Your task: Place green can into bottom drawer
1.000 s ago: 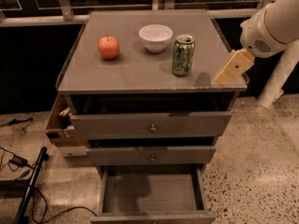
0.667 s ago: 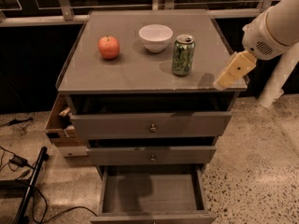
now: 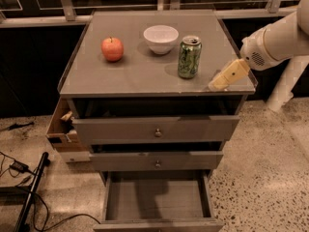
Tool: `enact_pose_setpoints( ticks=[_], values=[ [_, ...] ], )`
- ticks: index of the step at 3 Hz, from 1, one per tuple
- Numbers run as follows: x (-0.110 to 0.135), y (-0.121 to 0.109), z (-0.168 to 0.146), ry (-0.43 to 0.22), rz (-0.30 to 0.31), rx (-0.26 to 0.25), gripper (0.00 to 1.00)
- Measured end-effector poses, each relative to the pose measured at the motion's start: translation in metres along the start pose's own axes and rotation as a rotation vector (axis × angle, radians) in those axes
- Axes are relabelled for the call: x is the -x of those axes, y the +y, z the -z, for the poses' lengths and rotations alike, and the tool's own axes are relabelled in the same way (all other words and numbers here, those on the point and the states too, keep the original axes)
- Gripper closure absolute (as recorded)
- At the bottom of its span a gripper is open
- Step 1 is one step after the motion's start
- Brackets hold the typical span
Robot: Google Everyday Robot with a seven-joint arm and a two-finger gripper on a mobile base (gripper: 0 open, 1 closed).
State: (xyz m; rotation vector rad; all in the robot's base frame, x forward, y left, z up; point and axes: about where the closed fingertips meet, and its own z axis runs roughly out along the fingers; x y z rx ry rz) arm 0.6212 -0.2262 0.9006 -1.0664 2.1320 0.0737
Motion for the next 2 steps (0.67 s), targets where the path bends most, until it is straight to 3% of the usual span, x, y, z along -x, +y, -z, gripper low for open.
enact_pose_setpoints(
  ticks=[2],
  values=[
    [0.026, -0.015, -0.049, -0.156, -0.051, 0.032, 0.0]
  ],
)
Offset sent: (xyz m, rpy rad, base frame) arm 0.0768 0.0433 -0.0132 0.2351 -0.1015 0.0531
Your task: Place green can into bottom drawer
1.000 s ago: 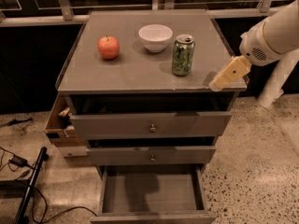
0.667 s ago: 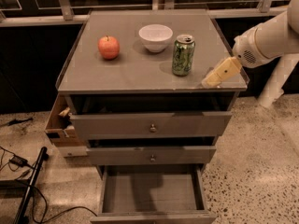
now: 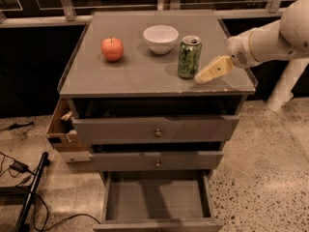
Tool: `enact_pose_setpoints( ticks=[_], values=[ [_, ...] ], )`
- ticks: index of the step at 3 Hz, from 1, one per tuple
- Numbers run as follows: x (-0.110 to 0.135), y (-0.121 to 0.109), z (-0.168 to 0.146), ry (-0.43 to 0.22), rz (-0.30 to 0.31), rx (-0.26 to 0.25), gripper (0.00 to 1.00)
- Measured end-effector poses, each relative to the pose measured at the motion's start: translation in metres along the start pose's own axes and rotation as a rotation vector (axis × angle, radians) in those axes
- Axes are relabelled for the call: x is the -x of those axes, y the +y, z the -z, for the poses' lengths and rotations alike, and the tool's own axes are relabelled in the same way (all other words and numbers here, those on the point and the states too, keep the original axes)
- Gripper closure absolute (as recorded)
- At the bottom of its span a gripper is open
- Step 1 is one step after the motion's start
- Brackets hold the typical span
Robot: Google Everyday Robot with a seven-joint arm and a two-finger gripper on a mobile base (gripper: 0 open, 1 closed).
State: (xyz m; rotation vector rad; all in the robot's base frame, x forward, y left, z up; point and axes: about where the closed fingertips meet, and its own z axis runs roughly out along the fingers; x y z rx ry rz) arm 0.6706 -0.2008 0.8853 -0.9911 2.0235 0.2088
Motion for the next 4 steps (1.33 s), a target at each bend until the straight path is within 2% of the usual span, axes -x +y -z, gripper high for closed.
enact_pose_setpoints(
  ticks=[2, 4],
  values=[
    [0.031, 0.004, -0.03, -0.087, 0.014, 0.052, 0.0],
    [0.04, 0.008, -0.058, -0.15, -0.004, 0.094, 0.0]
  ],
)
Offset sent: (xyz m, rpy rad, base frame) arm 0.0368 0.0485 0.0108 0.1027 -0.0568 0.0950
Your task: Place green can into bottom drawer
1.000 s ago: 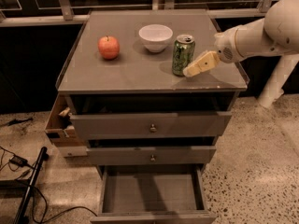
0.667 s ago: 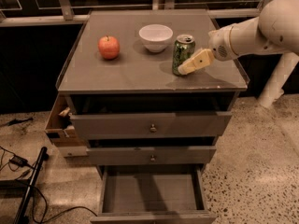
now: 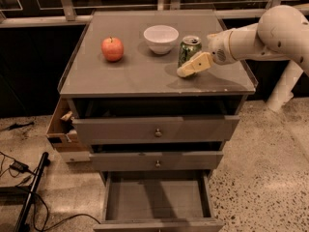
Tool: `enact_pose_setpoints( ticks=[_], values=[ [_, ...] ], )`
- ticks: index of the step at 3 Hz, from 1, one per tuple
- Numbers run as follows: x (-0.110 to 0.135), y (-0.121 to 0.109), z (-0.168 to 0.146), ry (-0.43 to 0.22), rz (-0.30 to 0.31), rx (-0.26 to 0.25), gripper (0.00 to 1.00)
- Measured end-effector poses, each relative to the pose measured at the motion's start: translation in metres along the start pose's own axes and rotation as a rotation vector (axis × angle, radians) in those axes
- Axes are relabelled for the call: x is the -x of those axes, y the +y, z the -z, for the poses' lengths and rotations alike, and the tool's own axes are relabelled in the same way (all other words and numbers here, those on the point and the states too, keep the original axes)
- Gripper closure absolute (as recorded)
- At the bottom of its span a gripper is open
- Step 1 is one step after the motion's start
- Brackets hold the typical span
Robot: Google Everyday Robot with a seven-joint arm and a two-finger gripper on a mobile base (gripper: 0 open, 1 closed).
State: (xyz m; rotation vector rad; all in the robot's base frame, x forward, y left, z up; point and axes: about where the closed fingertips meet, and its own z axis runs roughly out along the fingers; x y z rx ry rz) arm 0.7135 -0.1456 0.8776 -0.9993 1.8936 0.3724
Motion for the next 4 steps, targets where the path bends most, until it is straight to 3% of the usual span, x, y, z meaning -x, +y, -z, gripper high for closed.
enact_pose_setpoints(
  ticks=[1, 4],
  values=[
    [0.0021, -0.001, -0.0102, -0.019, -0.007, 0.007, 0.0],
    [0.0095, -0.0013, -0.0183, -0.043, -0.002, 0.009, 0.73]
  ],
)
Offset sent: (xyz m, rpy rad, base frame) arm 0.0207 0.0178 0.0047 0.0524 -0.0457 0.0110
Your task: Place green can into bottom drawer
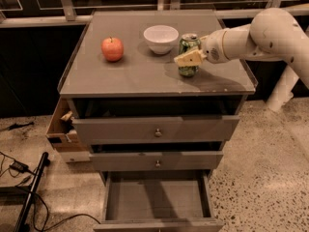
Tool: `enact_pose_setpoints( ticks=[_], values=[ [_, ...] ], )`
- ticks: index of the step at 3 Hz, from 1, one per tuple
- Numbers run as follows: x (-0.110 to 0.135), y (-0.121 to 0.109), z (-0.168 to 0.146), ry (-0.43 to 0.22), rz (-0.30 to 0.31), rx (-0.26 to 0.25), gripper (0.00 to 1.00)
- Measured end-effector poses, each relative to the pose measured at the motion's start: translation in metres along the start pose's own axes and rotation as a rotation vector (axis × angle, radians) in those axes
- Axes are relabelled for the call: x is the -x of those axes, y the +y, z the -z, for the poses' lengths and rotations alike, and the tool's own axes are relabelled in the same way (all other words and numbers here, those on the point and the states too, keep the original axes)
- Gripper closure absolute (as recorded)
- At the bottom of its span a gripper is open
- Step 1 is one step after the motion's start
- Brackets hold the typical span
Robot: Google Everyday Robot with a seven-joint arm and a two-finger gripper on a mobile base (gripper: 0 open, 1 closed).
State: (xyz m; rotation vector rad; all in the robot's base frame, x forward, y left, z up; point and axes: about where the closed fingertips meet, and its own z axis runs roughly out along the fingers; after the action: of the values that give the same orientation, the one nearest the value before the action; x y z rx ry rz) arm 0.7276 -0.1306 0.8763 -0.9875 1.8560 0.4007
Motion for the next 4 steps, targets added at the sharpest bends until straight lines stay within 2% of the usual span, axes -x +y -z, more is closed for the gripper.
enact_pose_setpoints(
  ticks=[1, 2, 3, 4],
  values=[
    [0.0, 0.0, 0.0, 0.0, 0.0, 0.0, 0.97],
    [0.006, 0.009, 0.013, -0.029, 0.015, 0.016, 1.0],
    [0.019, 0.032, 0.047, -0.091, 0.044, 0.026, 1.0],
    [0.024, 0.076, 0.108, -0.125, 0.022, 0.014, 1.0]
  ],
)
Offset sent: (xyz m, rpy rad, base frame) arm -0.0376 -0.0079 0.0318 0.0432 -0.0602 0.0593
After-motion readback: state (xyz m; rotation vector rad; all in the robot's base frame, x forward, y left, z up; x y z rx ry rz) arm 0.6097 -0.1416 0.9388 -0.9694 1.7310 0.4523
